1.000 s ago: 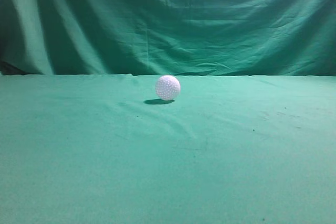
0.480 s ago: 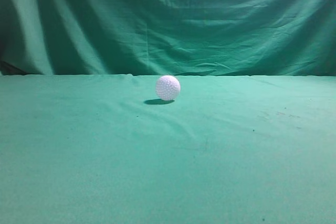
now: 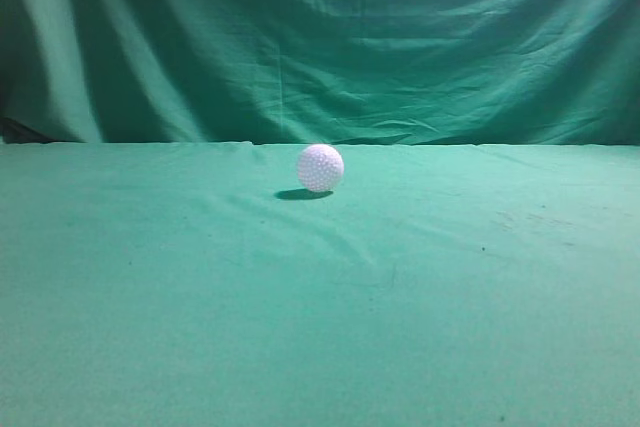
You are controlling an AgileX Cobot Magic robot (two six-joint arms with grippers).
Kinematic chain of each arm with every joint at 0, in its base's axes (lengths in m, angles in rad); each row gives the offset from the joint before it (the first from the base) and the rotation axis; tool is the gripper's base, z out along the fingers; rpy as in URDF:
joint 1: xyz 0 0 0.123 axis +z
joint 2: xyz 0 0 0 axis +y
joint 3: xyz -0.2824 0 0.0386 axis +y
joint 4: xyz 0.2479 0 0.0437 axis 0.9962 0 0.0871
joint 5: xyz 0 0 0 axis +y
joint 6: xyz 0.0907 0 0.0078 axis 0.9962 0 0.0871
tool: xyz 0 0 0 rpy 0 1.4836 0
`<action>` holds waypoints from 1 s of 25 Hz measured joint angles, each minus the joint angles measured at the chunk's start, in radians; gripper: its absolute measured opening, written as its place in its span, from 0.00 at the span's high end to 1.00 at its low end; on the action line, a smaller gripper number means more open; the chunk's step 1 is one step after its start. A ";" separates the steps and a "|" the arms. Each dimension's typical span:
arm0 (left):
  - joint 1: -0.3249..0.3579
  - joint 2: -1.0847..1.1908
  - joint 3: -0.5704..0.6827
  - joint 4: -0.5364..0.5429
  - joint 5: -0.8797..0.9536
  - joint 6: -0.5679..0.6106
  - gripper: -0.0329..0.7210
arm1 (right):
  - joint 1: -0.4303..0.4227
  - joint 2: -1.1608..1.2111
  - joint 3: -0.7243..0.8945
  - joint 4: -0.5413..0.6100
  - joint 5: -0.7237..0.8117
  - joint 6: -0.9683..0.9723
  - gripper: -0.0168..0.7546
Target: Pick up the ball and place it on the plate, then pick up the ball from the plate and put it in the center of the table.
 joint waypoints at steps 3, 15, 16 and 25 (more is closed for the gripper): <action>0.000 0.000 0.000 0.019 0.000 -0.014 0.96 | 0.000 0.000 0.000 0.000 0.000 0.000 0.98; 0.000 0.000 0.000 0.023 0.000 -0.014 0.96 | 0.000 0.000 0.000 0.002 0.000 0.000 0.98; 0.000 0.000 0.000 0.023 0.000 -0.014 0.96 | 0.000 0.000 0.000 0.002 0.000 0.000 0.98; 0.000 0.000 0.000 0.023 0.000 -0.014 0.96 | 0.000 0.000 0.000 0.002 0.000 -0.002 0.98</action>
